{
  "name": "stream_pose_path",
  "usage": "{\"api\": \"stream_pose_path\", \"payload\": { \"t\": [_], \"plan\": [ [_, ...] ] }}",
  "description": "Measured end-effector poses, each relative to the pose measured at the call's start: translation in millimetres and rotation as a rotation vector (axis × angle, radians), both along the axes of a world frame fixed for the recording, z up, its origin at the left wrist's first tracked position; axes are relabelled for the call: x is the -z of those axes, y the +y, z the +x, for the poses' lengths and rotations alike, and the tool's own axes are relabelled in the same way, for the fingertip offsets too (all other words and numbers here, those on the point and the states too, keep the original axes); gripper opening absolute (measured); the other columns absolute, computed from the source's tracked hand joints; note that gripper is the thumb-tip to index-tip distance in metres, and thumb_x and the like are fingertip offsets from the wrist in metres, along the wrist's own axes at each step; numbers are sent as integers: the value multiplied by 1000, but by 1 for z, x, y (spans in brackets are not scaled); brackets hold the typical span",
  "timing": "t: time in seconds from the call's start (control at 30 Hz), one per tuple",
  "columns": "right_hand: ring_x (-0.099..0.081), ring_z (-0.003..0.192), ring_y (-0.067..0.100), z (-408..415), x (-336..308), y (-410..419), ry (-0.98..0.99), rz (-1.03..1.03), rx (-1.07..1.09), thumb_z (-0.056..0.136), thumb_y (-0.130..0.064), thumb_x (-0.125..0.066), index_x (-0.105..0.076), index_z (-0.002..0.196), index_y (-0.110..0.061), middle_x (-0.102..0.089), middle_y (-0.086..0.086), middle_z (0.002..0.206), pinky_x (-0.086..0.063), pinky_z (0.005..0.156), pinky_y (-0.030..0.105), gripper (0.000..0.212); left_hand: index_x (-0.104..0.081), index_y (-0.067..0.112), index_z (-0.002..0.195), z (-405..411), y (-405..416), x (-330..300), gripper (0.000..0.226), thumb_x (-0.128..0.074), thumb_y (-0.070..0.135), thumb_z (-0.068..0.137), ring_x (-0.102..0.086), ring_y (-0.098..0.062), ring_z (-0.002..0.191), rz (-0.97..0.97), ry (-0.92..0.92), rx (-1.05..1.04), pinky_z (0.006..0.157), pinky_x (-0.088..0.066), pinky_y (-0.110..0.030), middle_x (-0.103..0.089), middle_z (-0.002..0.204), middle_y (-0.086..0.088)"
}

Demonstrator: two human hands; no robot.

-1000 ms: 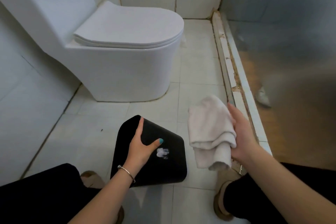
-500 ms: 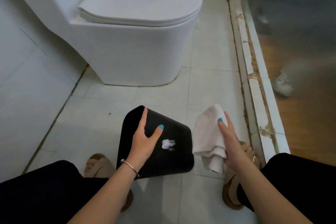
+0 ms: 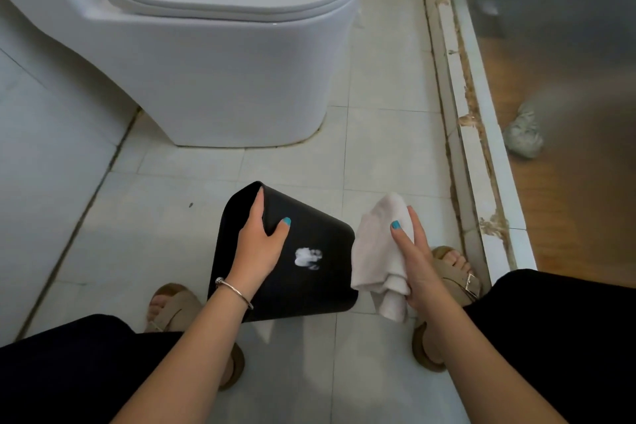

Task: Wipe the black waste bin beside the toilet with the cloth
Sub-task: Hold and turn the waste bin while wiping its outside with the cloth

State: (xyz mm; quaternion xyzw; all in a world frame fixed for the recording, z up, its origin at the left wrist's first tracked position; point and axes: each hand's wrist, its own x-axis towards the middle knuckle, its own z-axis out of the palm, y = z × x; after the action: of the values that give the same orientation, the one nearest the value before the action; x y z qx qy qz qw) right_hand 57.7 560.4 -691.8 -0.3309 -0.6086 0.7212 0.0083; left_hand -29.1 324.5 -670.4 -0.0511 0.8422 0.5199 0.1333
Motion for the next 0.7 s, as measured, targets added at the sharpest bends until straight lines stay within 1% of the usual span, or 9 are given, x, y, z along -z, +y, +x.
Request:
{"api": "stream_pose_path", "payload": {
  "t": [0.1, 0.17, 0.23, 0.3, 0.4, 0.47, 0.53, 0.6, 0.7],
  "plan": [
    [-52, 112, 13, -2, 7, -3, 0, 96, -16, 90, -43, -61, -31, 136, -56, -42, -14, 138, -51, 79, 27, 56, -11, 33, 151, 0, 0, 1, 78, -61, 25, 91, -38, -5, 124, -37, 15, 11, 88, -36, -12, -31, 151, 5],
    [-49, 118, 10, -1, 13, -7, 9, 127, -31, 90, -42, -62, -30, 135, -57, -40, -19, 138, -47, 87, 28, 57, -10, 33, 151, 1, -1, 2, 79, -61, 23, 92, -38, 0, 115, -62, 22, 22, 75, -36, 1, -32, 150, 4],
    [-44, 123, 8, 0, 20, -15, 14, 147, -62, 90, -40, -64, -30, 137, -56, -38, -22, 141, -42, 93, 27, 61, -9, 33, 151, 3, 0, 2, 79, -60, 20, 92, -43, 5, 102, -66, 19, 38, 62, -37, 4, -37, 144, 6],
    [-41, 125, 5, 2, 24, -26, 18, 181, -127, 89, -41, -65, -27, 140, -57, -33, -25, 144, -41, 97, 27, 65, -9, 33, 151, 6, 1, 1, 80, -61, 19, 92, -47, 12, 87, -68, 25, 54, 61, -37, 6, -40, 132, 11],
    [-37, 127, 2, 4, 28, -40, 42, 245, -184, 89, -41, -65, -23, 138, -60, -29, -28, 147, -39, 98, 22, 68, -9, 34, 151, 10, 1, -3, 81, -61, 18, 91, -47, 22, 79, -75, 34, 55, 60, -36, 7, -37, 121, 16],
    [-36, 130, 4, 3, 30, -42, 46, 265, -161, 89, -38, -66, -23, 136, -62, -28, -25, 150, -38, 102, 26, 68, -7, 34, 151, 12, -1, -5, 83, -62, 17, 91, -45, 30, 77, -80, 43, 43, 57, -35, 7, -36, 117, 19],
    [-36, 132, 5, 3, 31, -39, 51, 288, -152, 89, -39, -66, -23, 134, -64, -29, -25, 150, -38, 105, 30, 67, -2, 40, 150, 12, -3, -6, 87, -62, 17, 91, -49, 27, 75, -84, 38, 40, 55, -38, 4, -40, 109, 23],
    [-38, 128, 3, 3, 30, -34, 55, 332, -170, 89, -42, -65, -20, 131, -70, -28, -32, 145, -39, 100, 25, 68, 0, 44, 149, 12, -4, -7, 88, -62, 19, 91, -53, 19, 76, -77, 26, 38, 57, -39, 4, -43, 113, 20],
    [-39, 117, 1, 1, 29, -26, 35, 419, -218, 89, -46, -62, -14, 136, -68, -25, -33, 140, -39, 88, 15, 71, -4, 44, 149, 13, -3, -6, 86, -62, 17, 91, -51, 20, 83, -45, 25, 43, 61, -38, 5, -39, 125, 16]
  ]
}}
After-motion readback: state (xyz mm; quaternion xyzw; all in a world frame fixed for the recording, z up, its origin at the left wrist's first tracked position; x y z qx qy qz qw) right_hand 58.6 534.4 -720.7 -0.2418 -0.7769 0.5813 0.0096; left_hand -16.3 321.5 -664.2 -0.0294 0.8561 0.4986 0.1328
